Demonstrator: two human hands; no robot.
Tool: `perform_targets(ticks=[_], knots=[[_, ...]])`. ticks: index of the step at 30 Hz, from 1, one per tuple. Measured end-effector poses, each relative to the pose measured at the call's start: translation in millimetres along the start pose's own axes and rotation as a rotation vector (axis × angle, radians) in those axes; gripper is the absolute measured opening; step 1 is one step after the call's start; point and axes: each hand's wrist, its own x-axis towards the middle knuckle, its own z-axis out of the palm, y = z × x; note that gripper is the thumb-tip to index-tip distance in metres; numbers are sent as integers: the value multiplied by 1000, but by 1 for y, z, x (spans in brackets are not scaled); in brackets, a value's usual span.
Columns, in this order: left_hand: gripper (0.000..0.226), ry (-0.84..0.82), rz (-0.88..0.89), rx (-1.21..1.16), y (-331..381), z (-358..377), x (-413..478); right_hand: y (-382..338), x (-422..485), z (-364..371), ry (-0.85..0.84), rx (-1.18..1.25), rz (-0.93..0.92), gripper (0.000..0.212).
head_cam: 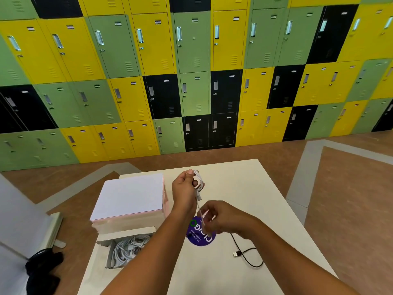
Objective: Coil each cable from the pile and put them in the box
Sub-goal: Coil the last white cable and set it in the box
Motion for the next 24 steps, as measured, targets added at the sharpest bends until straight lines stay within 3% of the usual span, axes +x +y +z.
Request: perform_targets(ticks=[2, 5, 7, 18, 24], knots=[[24, -10, 18, 31, -2, 0, -2, -4, 1, -1, 23, 161, -31, 52], [24, -49, 32, 72, -5, 0, -8, -14, 1, -3, 116, 480, -92, 41], [24, -68, 11, 62, -6, 0, -13, -21, 0, -2, 185, 544, -92, 34], [27, -194, 40, 51, -5, -10, -11, -14, 5, -12, 406, 610, -97, 13], [22, -277, -26, 311, -4, -24, -8, -5, 3, -32, 469, 278, -46, 2]])
